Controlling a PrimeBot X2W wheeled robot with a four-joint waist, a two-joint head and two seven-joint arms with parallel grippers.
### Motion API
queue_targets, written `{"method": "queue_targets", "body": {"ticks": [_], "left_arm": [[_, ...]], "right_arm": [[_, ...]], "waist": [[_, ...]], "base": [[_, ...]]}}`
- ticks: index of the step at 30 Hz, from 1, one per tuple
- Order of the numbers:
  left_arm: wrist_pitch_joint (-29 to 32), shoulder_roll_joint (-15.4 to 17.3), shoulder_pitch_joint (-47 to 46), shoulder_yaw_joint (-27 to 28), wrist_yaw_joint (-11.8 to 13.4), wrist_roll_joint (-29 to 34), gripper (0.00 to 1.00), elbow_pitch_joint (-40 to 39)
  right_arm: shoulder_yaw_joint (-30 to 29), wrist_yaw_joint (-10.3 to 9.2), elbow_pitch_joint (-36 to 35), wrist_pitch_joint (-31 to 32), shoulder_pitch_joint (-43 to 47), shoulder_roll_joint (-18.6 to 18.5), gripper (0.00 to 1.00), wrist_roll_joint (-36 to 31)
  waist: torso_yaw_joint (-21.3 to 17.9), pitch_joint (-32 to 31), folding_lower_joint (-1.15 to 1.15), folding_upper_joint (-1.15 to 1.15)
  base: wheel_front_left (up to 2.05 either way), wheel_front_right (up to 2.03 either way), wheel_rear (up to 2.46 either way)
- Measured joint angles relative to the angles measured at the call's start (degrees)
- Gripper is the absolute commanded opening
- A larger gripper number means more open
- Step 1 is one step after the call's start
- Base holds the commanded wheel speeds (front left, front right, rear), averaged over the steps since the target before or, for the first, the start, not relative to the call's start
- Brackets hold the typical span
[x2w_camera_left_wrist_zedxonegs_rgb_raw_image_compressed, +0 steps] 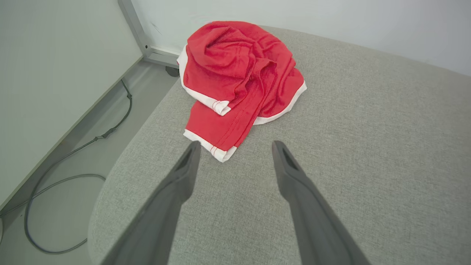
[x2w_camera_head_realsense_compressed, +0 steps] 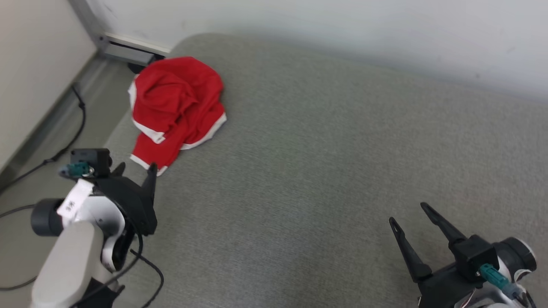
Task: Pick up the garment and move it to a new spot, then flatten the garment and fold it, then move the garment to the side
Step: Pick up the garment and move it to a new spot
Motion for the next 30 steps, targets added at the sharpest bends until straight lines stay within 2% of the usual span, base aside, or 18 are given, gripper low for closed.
{"method": "queue_targets", "body": {"ticks": [11, 20, 25, 30], "left_arm": [[2.12, 0.16, -6.17, 2.5, 0.96, -2.12, 1.0, 4.7], [2.55, 0.36, -10.65, 3.32, 3.61, -1.92, 1.0, 9.21], [2.2, 1.78, -12.11, 5.14, 5.58, -1.55, 1.0, 12.12], [1.02, 3.58, -13.49, 6.87, 6.46, -1.49, 1.0, 13.69]], "right_arm": [[-1.13, 0.0, -9.17, 4.19, -0.38, -3.04, 1.0, -1.27], [-2.47, -0.43, -14.16, 7.09, -0.88, -4.33, 1.0, -1.63], [-2.88, -0.45, -16.5, 8.69, -1.33, -4.95, 1.0, -1.65], [-2.86, -0.49, -18.08, 10.15, -1.35, -5.05, 1.0, -1.66]], "waist": [[-5.48, 6.93, 0.01, 0.0], [-9.1, 12.5, 0.0, 0.0], [-11.05, 14.5, 0.0, 0.0], [-12.77, 15.22, 0.0, 0.0]], "base": [[0.0, 0.0, 0.0], [0.0, 0.0, 0.0], [0.0, 0.0, 0.0], [0.0, 0.0, 0.0]]}}
